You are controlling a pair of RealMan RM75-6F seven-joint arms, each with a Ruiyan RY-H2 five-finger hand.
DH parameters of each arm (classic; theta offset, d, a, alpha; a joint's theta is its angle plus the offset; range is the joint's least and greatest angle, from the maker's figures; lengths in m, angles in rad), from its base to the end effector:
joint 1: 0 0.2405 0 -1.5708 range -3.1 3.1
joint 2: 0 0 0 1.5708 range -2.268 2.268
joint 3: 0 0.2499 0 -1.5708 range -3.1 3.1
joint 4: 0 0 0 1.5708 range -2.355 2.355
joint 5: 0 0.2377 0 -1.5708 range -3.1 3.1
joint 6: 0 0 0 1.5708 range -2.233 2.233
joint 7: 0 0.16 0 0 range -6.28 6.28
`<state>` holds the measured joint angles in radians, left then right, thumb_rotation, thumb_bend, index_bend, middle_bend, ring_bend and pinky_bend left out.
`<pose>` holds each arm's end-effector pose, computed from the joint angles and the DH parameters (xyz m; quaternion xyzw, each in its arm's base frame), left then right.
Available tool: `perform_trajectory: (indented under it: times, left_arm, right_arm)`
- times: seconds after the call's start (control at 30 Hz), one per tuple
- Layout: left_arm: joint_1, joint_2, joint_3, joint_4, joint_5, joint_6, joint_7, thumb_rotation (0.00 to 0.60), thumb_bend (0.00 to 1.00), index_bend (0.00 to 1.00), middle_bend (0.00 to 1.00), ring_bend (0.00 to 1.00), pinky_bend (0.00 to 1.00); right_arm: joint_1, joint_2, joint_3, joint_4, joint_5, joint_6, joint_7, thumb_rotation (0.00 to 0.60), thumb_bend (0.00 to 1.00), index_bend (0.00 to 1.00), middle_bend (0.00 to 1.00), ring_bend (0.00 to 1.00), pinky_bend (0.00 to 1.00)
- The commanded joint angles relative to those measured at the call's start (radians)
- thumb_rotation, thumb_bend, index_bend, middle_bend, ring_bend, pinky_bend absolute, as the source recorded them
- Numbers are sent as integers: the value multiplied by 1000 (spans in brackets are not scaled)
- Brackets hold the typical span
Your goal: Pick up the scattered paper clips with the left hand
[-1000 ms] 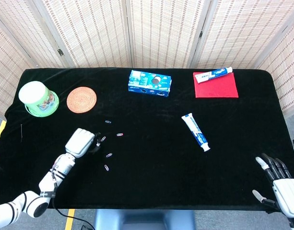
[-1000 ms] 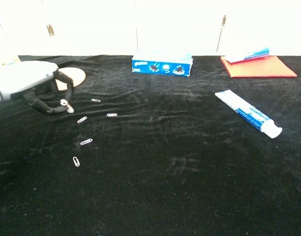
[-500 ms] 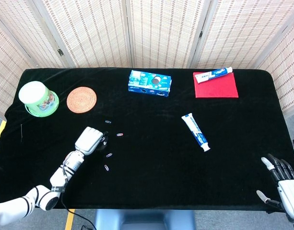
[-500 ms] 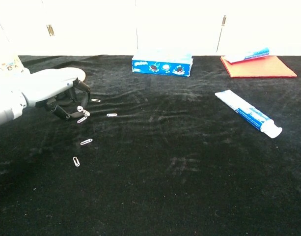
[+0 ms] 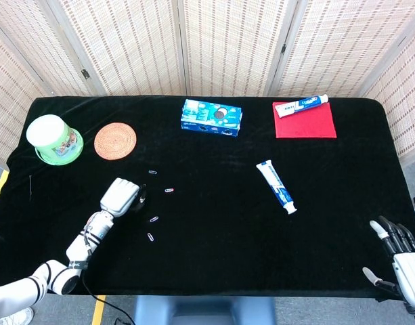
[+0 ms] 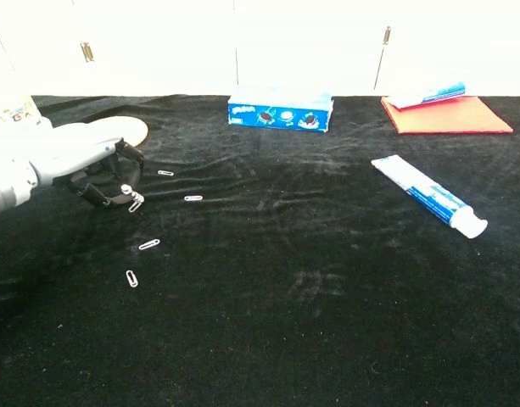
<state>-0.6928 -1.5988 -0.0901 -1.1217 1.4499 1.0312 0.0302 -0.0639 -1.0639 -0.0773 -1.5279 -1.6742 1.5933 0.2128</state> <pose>-0.2019 0.3768 -0.0383 -0.7643 -0.3001 -0.3822 0.4240 -0.3406 -0.1190 0.1435 0.6034 -0.4323 0.3897 0.5452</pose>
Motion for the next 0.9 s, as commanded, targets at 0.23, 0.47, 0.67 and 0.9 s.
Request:
perform_trajectory:
  times: [0.23, 0.47, 0.67, 0.9]
  left_arm:
    - [29, 47, 5, -82, 16, 62, 23, 600, 489, 824, 1000, 1000, 1000]
    - [80, 145, 37, -319, 33, 119, 136, 600, 489, 824, 1000, 1000, 1000]
    - [117, 168, 66, -452, 31, 144, 229, 600, 490, 824, 1000, 1000, 1000]
    - [134, 119, 84, -481, 41, 149, 310, 600, 489, 824, 1000, 1000, 1000]
  right_arm:
    - [6, -1, -2, -7, -8, -10, -11, 600, 238, 0, 0, 0, 0]
    - [9, 2, -18, -6, -45, -5, -12, 600, 239, 0, 0, 0, 0]
    - [-1, 3, -32, 5, -84, 28, -7, 600, 239, 0, 0, 0, 0]
    - [-15, 4, -49, 20, -128, 73, 5, 600, 238, 0, 0, 0, 0]
